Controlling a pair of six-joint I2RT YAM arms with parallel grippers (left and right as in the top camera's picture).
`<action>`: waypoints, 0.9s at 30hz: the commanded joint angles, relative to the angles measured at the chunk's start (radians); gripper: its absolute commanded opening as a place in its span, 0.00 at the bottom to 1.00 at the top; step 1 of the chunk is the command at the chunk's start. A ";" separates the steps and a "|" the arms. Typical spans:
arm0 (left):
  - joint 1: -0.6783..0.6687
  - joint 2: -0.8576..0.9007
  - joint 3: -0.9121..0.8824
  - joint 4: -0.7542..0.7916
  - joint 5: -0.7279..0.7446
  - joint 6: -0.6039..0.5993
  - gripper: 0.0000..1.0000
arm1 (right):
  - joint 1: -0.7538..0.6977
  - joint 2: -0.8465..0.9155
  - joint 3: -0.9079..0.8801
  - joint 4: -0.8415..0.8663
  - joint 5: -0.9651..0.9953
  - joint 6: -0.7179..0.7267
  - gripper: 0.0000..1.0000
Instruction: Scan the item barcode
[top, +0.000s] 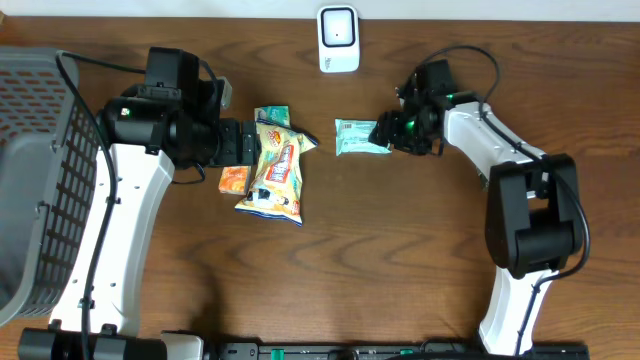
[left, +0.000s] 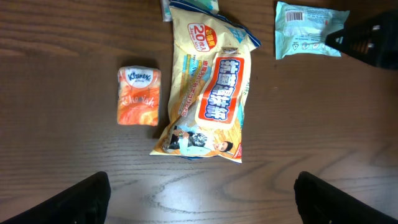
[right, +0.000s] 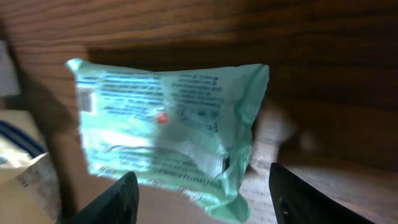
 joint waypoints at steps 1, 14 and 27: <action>0.005 0.005 -0.005 0.000 0.009 0.017 0.94 | 0.019 0.034 -0.001 0.015 0.039 0.036 0.62; 0.005 0.005 -0.005 0.000 0.009 0.017 0.94 | 0.059 0.141 -0.001 0.012 0.067 0.055 0.46; 0.005 0.005 -0.005 0.000 0.009 0.017 0.94 | -0.031 0.148 0.000 0.097 -0.256 -0.039 0.01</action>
